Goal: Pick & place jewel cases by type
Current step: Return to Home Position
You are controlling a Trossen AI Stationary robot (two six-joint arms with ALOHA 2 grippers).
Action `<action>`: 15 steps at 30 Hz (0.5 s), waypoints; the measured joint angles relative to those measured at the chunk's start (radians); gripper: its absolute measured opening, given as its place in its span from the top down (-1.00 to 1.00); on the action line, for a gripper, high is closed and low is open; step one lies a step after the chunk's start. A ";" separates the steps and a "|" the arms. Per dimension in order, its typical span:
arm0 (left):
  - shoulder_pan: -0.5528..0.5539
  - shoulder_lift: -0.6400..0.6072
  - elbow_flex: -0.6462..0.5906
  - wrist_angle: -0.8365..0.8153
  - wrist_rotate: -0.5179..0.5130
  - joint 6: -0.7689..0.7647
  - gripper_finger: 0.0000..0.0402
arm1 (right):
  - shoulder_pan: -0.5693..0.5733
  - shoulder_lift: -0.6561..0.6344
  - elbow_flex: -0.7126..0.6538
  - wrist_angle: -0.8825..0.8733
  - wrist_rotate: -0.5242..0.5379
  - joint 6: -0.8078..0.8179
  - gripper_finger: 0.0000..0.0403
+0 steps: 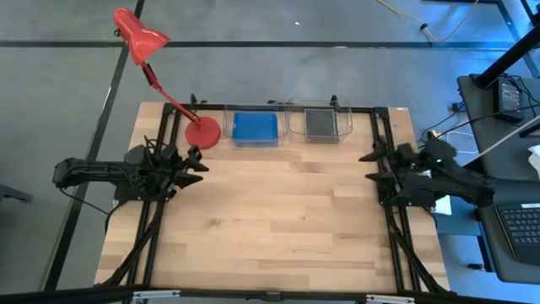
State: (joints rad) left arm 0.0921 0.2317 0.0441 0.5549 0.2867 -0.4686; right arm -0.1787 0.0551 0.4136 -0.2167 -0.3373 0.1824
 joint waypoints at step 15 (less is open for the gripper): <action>0.000 -0.034 -0.036 0.021 0.003 0.018 0.17 | 0.000 -0.001 -0.347 0.481 -0.049 0.107 -0.26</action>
State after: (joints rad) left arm 0.0921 0.1982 0.0082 0.5758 0.2893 -0.4503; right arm -0.1787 0.0540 0.0661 0.2647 -0.3862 0.2896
